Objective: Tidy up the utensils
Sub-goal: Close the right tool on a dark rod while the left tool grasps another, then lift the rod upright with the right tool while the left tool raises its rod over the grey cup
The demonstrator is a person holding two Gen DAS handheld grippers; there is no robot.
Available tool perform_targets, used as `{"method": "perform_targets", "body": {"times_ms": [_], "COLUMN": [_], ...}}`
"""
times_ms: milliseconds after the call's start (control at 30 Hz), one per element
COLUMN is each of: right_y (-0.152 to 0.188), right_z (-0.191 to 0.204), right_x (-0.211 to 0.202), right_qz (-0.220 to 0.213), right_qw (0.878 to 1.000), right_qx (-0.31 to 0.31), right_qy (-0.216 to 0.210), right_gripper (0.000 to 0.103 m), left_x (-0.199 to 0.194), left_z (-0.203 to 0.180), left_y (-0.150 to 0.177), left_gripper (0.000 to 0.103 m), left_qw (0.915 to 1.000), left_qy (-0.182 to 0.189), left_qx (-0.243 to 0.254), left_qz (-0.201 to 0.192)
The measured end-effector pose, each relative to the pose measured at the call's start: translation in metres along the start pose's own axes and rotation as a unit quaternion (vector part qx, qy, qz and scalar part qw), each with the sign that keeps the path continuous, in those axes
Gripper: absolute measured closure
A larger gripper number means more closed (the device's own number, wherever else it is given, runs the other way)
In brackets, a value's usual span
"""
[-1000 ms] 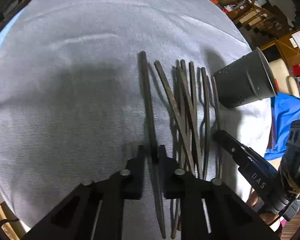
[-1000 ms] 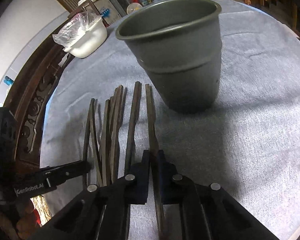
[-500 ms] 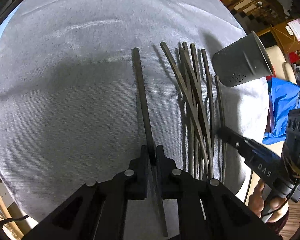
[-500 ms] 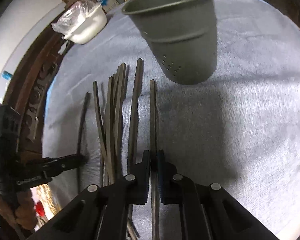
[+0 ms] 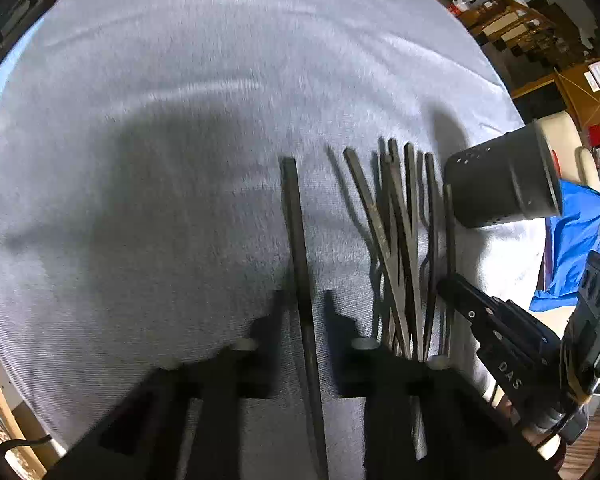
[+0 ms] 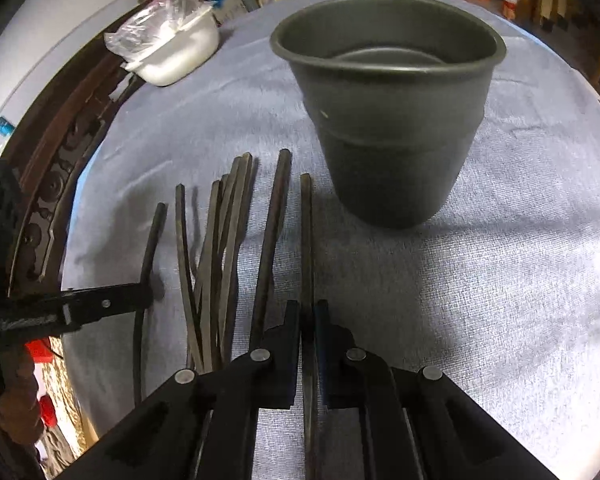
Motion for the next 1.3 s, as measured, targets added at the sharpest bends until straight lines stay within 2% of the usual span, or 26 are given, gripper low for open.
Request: {"method": "perform_targets", "body": {"times_ms": [233,367,500,567,700,767,800,867,933,1067,1167,1300], "right_y": [0.001,-0.004,-0.021,-0.03,-0.048,-0.056,-0.058,-0.055,-0.049,-0.028,-0.017,-0.017], "right_z": [0.001,0.006,0.012,0.012,0.01,0.008,0.01,0.015,0.013,0.005,0.007,0.012], "right_x": [-0.017,-0.045,-0.075,-0.096,-0.132,-0.134,-0.13,-0.117,-0.101,-0.06,-0.039,-0.023], "right_qz": [-0.04,-0.088,-0.156,-0.199,-0.267,-0.255,-0.236,-0.19,-0.149,-0.085,-0.058,-0.044], "right_qw": [0.999,0.994,0.983,0.974,0.957,0.962,0.966,0.975,0.983,0.992,0.996,0.998], "right_qx": [-0.007,-0.022,-0.028,-0.029,-0.037,-0.043,-0.047,-0.045,-0.04,-0.013,-0.02,-0.022], "right_qy": [-0.032,-0.057,-0.088,-0.102,-0.103,-0.086,-0.093,-0.11,-0.1,-0.089,-0.064,-0.05], "right_gripper": [0.096,0.096,0.096,0.096,0.096,0.096,0.095,0.094,0.094,0.093,0.093,0.092], "left_x": [-0.013,-0.049,-0.104,-0.12,-0.163,-0.178,-0.183,-0.177,-0.171,-0.146,-0.134,-0.122], "left_z": [0.008,0.001,-0.016,-0.022,-0.05,-0.056,-0.056,-0.057,-0.049,-0.039,-0.035,-0.024], "left_y": [0.002,0.013,0.011,0.009,0.007,-0.001,-0.004,-0.006,-0.006,0.004,0.017,0.027], "left_gripper": [0.096,0.096,0.096,0.096,0.096,0.096,0.096,0.096,0.096,0.096,0.096,0.096], "left_qw": [0.9993,0.9972,0.9905,0.9864,0.9745,0.9682,0.9674,0.9682,0.9694,0.975,0.9776,0.9797], "left_qy": [0.0,0.003,0.015,0.023,0.045,0.04,0.045,0.054,0.048,0.042,0.037,0.034], "left_qx": [-0.006,0.006,0.029,0.038,0.056,0.065,0.063,0.055,0.049,0.038,0.036,0.029], "left_qz": [-0.037,-0.075,-0.134,-0.158,-0.213,-0.238,-0.241,-0.238,-0.236,-0.215,-0.204,-0.195]}}
Point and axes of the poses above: each gripper's, at about its wrist camera, not at the fingertips, and x roughly the way its jaws point, z to its left, y to its underside, the point moved 9 cm from there along x, roughly the way its jaws point, and after that the axes turned 9 degrees about -x, right-handed, at the moved point
